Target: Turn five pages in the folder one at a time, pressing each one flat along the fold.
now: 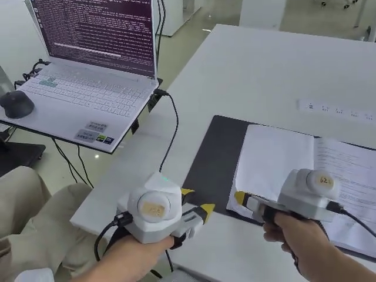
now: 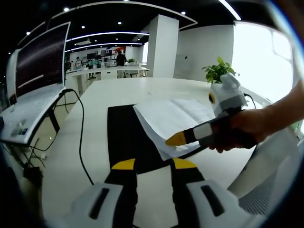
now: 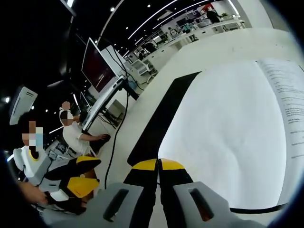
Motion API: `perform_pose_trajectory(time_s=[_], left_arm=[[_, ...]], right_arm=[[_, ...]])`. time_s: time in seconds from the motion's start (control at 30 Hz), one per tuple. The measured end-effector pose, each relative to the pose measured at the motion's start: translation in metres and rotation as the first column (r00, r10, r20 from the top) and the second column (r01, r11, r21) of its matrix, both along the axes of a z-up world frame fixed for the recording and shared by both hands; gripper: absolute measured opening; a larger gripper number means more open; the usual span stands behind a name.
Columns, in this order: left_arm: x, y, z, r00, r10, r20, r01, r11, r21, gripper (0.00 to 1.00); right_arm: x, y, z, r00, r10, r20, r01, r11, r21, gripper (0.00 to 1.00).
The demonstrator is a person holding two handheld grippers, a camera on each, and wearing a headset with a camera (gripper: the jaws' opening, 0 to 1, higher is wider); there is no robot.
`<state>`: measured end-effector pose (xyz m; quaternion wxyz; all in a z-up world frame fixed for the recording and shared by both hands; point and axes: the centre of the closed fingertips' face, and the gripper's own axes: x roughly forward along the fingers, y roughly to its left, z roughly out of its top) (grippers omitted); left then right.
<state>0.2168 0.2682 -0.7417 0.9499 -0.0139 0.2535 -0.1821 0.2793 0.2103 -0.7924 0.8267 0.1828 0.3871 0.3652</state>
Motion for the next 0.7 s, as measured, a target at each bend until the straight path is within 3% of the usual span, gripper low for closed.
perform_pose_trajectory(time_s=[0.2, 0.37, 0.5, 0.53, 0.7], left_arm=[[0.0, -0.003, -0.007, 1.0, -0.013, -0.018, 0.013, 1.0, 0.011, 0.26], [0.003, -0.012, -0.012, 0.999, -0.042, -0.025, 0.043, 0.999, 0.022, 0.25], [0.012, -0.03, -0.018, 0.994, -0.107, -0.022, 0.108, 0.993, 0.039, 0.23], [0.017, -0.038, -0.019, 0.991, -0.137, -0.007, 0.137, 0.99, 0.044, 0.22], [0.036, -0.064, -0.029, 0.982, -0.187, 0.009, 0.186, 0.981, 0.049, 0.21]], right_arm=[[-0.006, 0.006, -0.006, 0.999, 0.027, -0.031, -0.027, 0.999, 0.019, 0.04], [-0.02, 0.009, 0.004, 0.997, 0.07, -0.014, -0.069, 0.996, 0.063, 0.03], [-0.02, -0.008, 0.017, 0.999, 0.054, -0.005, -0.053, 0.992, 0.113, 0.02], [-0.017, -0.017, 0.019, 0.999, 0.043, -0.004, -0.042, 0.992, 0.12, 0.01], [0.001, -0.061, 0.025, 0.999, -0.046, -0.007, 0.047, 0.988, 0.145, 0.01]])
